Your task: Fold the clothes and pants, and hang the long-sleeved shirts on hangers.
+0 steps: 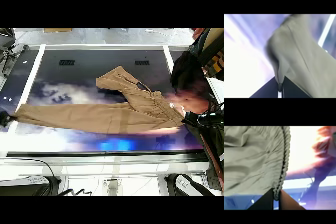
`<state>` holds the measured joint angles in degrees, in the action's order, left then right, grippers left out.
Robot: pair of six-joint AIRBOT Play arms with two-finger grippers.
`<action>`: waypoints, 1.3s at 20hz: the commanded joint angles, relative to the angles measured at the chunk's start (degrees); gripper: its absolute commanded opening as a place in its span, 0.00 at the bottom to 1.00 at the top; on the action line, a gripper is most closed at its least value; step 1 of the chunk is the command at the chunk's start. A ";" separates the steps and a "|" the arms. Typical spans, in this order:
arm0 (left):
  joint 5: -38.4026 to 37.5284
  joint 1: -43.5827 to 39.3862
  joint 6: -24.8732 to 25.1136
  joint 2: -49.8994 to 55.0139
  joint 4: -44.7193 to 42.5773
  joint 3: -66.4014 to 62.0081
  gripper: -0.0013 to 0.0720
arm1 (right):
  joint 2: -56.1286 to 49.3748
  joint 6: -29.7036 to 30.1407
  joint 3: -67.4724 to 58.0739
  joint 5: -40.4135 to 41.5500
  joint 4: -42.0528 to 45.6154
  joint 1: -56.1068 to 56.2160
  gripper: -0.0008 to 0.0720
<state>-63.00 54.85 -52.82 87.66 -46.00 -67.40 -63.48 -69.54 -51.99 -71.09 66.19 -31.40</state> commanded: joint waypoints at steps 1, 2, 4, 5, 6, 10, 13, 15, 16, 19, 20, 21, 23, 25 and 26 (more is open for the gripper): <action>-6.99 -0.13 -8.17 -1.95 -10.45 -11.52 0.03 | 2.58 -3.50 -2.34 -2.34 2.95 0.00 0.06; -8.35 -0.11 -9.81 -2.73 -16.06 -13.42 0.03 | 3.13 -3.74 -2.99 -4.59 4.59 0.00 0.06; -10.01 0.15 -10.91 -4.26 -24.26 -13.88 0.03 | 3.87 -3.96 -3.06 -11.30 6.75 0.00 0.06; -12.28 0.20 -10.91 -4.31 -27.65 -13.84 0.03 | 3.82 -3.96 -2.80 -14.95 6.99 0.00 0.06; -14.84 0.20 -10.91 -3.93 -31.12 -13.70 0.03 | 3.85 -3.96 -2.10 -16.74 7.43 0.00 0.06; -19.67 0.81 -13.07 -1.64 -41.51 -11.74 0.03 | 3.85 -3.96 4.07 -17.22 8.55 0.00 0.06; -19.58 1.68 -13.03 -1.53 -45.64 -8.13 0.03 | 3.85 -3.96 8.87 -17.20 9.99 0.00 0.06; -19.54 2.27 -12.87 -1.11 -47.01 -5.70 0.03 | 3.82 -3.98 10.34 -17.42 11.67 0.00 0.06; -19.50 2.40 -12.81 -0.70 -47.04 -4.66 0.03 | 3.82 -4.02 10.49 -17.62 12.07 0.00 0.06; -18.86 2.62 -12.81 0.98 -47.04 -2.75 0.03 | 3.82 -4.63 10.49 -18.29 12.26 0.00 0.06; -18.27 2.62 -12.83 1.68 -46.86 -2.78 0.03 | 3.85 -4.61 10.49 -17.84 12.22 0.00 0.06; -17.84 2.60 -12.83 2.08 -45.94 -2.78 0.04 | 3.82 -4.61 10.47 -16.92 12.09 0.00 0.07; -17.05 2.56 -12.81 2.27 -42.69 -2.84 0.95 | 3.82 -4.61 10.43 -13.88 12.07 0.00 0.69; -16.96 1.88 -12.81 2.25 -40.65 -3.19 0.97 | 3.82 -4.61 10.43 -9.60 12.11 0.00 0.96; -16.96 1.33 -12.81 2.25 -39.43 -3.56 0.97 | 3.82 -4.61 10.40 -6.08 12.11 0.00 0.95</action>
<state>-80.44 56.90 -65.60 89.62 -88.86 -70.65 -59.68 -74.06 -41.65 -83.96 78.24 -31.40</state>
